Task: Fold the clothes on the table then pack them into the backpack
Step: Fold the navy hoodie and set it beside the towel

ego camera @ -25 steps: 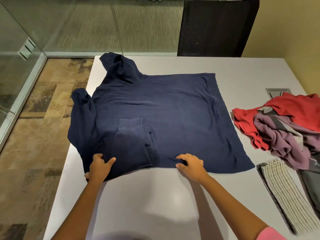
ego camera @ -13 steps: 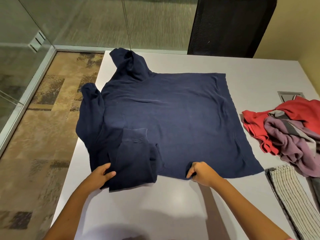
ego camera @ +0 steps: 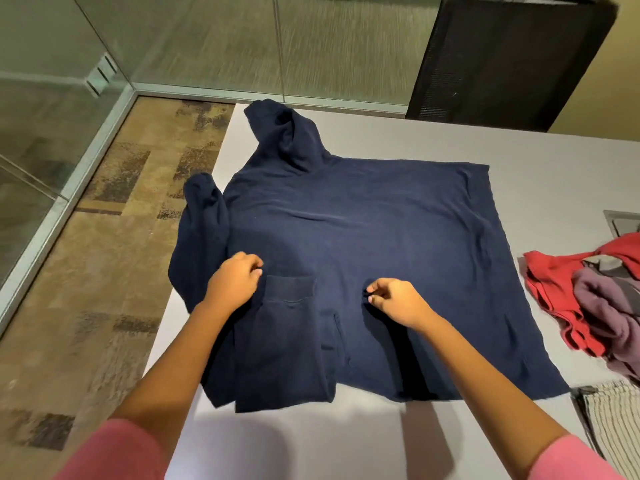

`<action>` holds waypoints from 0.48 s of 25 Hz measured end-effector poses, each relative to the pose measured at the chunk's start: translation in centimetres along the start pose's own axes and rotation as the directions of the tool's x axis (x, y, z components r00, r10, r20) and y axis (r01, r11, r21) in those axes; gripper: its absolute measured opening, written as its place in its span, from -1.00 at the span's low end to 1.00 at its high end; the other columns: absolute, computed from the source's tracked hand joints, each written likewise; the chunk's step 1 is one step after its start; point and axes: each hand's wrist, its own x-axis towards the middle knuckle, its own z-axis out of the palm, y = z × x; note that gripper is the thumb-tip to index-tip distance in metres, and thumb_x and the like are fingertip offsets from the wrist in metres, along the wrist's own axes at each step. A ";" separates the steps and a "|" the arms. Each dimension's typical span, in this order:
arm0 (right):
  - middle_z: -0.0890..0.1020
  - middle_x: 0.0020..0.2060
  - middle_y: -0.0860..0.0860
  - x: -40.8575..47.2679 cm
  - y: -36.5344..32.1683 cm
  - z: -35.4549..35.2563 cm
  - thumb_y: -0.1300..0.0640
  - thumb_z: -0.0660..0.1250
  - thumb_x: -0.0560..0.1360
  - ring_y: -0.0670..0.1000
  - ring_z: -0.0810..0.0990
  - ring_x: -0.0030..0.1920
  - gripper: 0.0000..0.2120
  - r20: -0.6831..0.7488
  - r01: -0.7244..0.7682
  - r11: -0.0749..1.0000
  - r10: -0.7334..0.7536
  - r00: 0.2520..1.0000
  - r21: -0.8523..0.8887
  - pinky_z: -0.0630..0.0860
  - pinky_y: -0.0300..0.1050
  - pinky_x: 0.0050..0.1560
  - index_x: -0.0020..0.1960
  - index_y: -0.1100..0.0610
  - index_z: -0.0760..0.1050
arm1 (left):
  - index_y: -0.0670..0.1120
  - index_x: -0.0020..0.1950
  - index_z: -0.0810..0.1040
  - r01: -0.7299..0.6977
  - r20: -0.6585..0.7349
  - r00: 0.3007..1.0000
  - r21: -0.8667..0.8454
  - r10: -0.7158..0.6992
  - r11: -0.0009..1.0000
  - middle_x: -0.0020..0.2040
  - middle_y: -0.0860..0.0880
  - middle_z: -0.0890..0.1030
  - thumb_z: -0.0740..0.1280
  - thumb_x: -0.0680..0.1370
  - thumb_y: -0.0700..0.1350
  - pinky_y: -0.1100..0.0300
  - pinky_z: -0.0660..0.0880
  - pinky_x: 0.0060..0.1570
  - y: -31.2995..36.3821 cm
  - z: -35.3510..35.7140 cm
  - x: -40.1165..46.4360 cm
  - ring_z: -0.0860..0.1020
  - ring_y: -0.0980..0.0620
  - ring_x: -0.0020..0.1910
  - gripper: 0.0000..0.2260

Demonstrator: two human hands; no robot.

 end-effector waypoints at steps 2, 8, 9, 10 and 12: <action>0.59 0.03 0.07 3.4 -1.6 -0.3 0.22 0.29 0.52 0.10 0.58 0.06 -0.79 -0.090 0.055 0.998 -0.059 0.994 -0.037 0.47 -0.11 0.14 0.13 0.16 0.57 | -0.05 0.28 0.51 -0.147 0.061 0.988 0.122 0.141 0.982 0.25 -0.03 0.48 0.24 0.60 -0.09 -0.05 0.45 0.13 1.6 0.8 2.6 0.46 -0.12 0.21 -0.73; 0.56 0.06 0.09 11.6 -5.4 0.5 0.16 0.26 0.56 0.16 0.54 0.11 -0.79 -0.143 0.239 0.955 -0.265 0.953 -0.177 0.44 -0.02 0.17 0.15 0.15 0.58 | -0.06 0.31 0.47 -0.240 0.086 0.970 0.177 0.228 0.954 0.23 -0.04 0.44 0.21 0.63 -0.09 -0.02 0.47 0.04 3.6 1.2 11.2 0.46 -0.08 0.17 -0.73; 0.55 0.05 0.08 12.3 -6.1 1.0 0.10 0.29 0.55 0.15 0.53 0.11 -0.78 -0.118 0.282 0.939 -0.309 0.944 -0.197 0.44 0.00 0.17 0.14 0.15 0.58 | -0.07 0.28 0.48 -0.265 0.123 0.962 0.186 0.245 0.946 0.20 -0.05 0.44 0.22 0.62 -0.08 -0.03 0.48 0.01 3.6 1.4 12.1 0.45 -0.09 0.15 -0.75; 0.54 0.03 0.07 13.0 -6.6 1.6 0.04 0.32 0.54 0.14 0.51 0.09 -0.74 -0.080 0.329 0.917 -0.354 0.932 -0.227 0.43 0.03 0.15 0.15 0.14 0.57 | -0.09 0.26 0.49 -0.296 0.119 0.953 0.199 0.277 0.934 0.18 -0.06 0.44 0.24 0.61 -0.08 -0.05 0.49 -0.02 3.4 1.6 12.9 0.45 -0.10 0.13 -0.76; 0.52 -0.02 0.07 13.3 -7.3 3.2 -0.03 0.40 0.47 0.13 0.49 -0.02 -0.67 -0.043 0.433 0.830 -0.477 0.878 -0.352 0.43 0.02 0.04 0.13 0.16 0.58 | -0.12 0.21 0.53 -0.362 0.001 0.928 0.241 0.372 0.901 0.15 -0.11 0.47 0.31 0.57 -0.14 -0.07 0.51 -0.14 2.9 2.3 13.9 0.47 -0.17 0.05 -0.77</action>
